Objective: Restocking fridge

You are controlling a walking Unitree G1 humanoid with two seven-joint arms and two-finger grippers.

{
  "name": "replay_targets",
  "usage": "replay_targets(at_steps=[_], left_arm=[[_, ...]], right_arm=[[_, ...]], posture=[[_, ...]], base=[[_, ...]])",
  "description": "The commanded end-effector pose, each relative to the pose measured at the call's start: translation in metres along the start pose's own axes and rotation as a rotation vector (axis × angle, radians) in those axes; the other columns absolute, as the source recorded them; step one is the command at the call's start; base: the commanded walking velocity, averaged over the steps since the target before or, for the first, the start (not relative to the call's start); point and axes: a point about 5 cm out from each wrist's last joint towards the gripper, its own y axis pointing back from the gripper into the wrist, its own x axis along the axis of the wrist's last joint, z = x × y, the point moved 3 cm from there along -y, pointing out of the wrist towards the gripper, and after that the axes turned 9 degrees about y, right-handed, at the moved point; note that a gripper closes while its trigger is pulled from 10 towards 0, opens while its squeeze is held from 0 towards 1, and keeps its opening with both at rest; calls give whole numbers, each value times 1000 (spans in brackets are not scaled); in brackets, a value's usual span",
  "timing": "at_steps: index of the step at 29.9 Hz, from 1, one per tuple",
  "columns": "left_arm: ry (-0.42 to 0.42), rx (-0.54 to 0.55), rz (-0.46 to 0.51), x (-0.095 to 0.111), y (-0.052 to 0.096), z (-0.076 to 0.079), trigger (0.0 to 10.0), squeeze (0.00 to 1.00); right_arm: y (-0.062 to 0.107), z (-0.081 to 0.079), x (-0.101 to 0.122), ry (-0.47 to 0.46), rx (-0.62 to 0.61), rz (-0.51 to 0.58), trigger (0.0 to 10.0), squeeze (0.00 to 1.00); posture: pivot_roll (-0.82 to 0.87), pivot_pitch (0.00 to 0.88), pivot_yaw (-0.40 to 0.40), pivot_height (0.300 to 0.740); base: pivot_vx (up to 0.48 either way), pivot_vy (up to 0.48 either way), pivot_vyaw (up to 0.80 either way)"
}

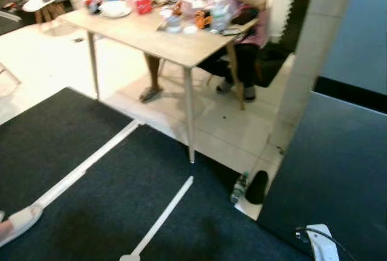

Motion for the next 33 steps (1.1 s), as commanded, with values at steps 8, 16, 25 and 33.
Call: replay_targets(at_steps=[8, 16, 25, 33], left_arm=[[-9, -8, 7, 4, -1, 4, 10000, 0], [-10, -11, 9, 7, -2, 8, 10000, 0], [-9, -15, 18, 14, -4, 16, 10000, 0], [-22, -30, 15, 15, -5, 21, 10000, 0]], right_arm=[[-2, -10, 7, 47, 33, 17, 10000, 0], [-2, -14, 3, 49, 45, 7, 10000, 0], [-1, -15, 1, 42, 42, 8, 10000, 0], [-2, -13, 0, 29, 18, 6, 10000, 0]], posture=[[-46, 0, 12, 740], [-49, 0, 14, 740], [-50, 0, 17, 740], [-48, 0, 18, 740]], base=[[0, 0, 788], [0, 0, 785], [0, 0, 715], [139, 0, 59]])
